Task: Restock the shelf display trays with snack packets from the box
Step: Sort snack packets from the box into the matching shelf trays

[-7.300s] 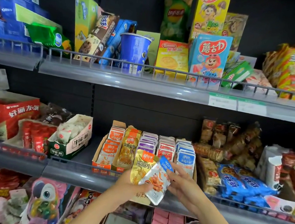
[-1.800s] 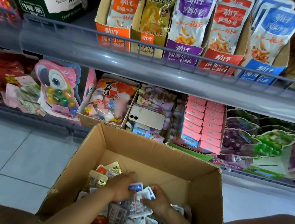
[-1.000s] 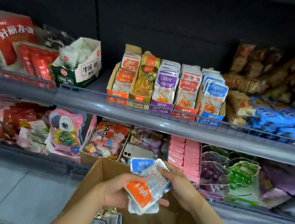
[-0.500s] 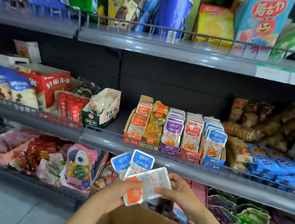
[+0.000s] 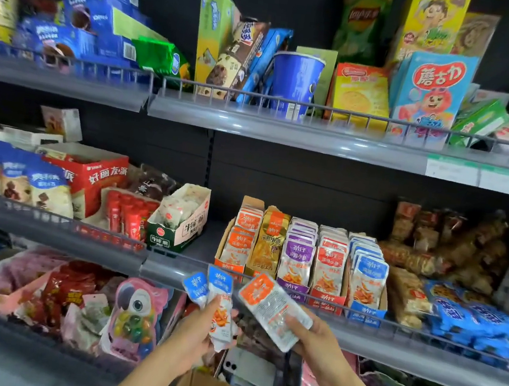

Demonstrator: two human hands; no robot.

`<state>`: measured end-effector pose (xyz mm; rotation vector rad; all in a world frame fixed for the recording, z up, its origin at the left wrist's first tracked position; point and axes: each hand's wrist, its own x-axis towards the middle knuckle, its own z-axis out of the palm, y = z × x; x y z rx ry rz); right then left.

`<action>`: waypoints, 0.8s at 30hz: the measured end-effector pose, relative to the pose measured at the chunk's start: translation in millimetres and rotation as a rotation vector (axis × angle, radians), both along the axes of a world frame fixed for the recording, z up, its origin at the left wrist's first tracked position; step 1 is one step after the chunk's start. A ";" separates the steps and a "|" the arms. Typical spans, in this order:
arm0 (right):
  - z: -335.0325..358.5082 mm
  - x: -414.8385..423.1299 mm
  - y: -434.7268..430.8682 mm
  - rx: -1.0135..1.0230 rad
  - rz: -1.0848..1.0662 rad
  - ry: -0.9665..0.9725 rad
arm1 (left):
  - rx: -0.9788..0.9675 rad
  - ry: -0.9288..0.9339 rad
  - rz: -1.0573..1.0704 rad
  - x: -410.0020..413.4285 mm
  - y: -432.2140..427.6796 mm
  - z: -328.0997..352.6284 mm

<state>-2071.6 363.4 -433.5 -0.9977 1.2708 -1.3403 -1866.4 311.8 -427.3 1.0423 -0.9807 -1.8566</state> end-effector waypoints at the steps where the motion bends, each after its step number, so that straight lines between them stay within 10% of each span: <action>1: 3.9 2.6 -1.3 -0.034 -0.043 0.027 | -0.002 0.008 0.015 -2.2 1.4 -0.5; 11: 32.2 61.3 6.0 -0.125 0.255 0.278 | -0.074 0.147 -0.094 -24.6 9.9 14.1; 17: 27.9 46.1 -20.4 -0.266 0.007 0.380 | -0.057 0.166 -0.158 -3.2 2.4 15.7; 24: 45.9 36.9 -47.7 -0.102 0.179 0.047 | -0.188 0.026 -0.139 14.0 -13.6 21.8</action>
